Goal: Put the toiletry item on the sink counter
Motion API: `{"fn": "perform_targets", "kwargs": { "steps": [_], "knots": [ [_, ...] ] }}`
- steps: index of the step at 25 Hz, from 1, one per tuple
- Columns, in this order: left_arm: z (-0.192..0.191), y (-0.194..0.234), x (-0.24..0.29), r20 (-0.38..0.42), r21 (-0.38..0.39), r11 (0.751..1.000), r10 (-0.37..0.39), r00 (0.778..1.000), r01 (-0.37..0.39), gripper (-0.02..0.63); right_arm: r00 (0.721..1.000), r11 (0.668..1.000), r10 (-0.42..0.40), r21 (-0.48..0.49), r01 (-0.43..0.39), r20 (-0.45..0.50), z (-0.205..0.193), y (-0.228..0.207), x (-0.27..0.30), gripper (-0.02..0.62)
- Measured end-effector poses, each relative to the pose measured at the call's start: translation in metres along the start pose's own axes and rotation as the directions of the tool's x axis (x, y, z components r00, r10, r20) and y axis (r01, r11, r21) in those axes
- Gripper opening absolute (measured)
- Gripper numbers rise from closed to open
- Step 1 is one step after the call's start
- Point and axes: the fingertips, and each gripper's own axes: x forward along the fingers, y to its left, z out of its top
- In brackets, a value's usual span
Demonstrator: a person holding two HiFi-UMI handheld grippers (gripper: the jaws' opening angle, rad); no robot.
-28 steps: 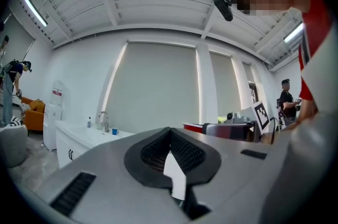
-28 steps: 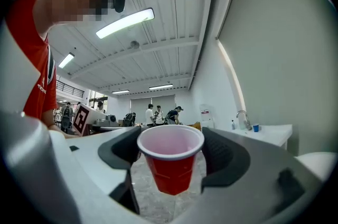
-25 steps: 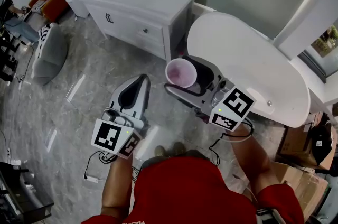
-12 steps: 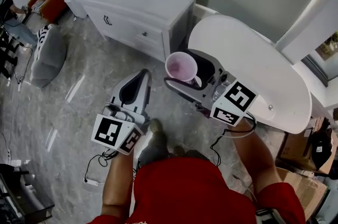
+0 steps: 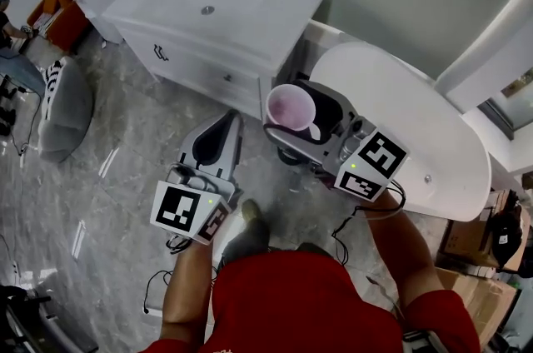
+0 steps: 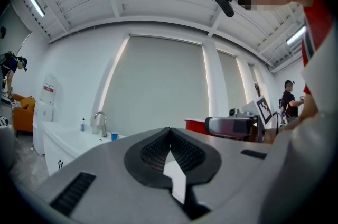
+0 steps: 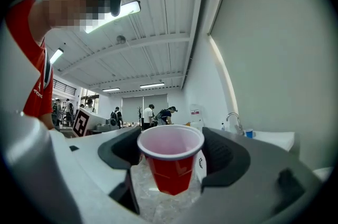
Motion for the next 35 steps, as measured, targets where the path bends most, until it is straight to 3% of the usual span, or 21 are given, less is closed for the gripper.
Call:
{"fn": "perform_targets", "kwargs": {
  "steps": [14,24,35],
  "knots": [
    [0.018,0.132,0.080,-0.017,0.035,0.996,-0.086,0.996,0.086,0.017,0.995,0.995,-0.099,-0.014,0.099,-0.003,0.011,-0.088,0.120,0.347],
    [0.011,0.178,0.129,-0.021,0.016,0.994,-0.104,0.994,0.104,0.017,0.992,0.992,-0.126,-0.022,0.126,-0.018,0.009,-0.143,0.161,0.347],
    [0.000,0.226,0.223,-0.027,0.023,0.995,-0.094,0.995,0.095,0.017,0.992,0.992,-0.124,-0.031,0.123,-0.022,0.008,-0.246,0.197,0.347]
  ]
}}
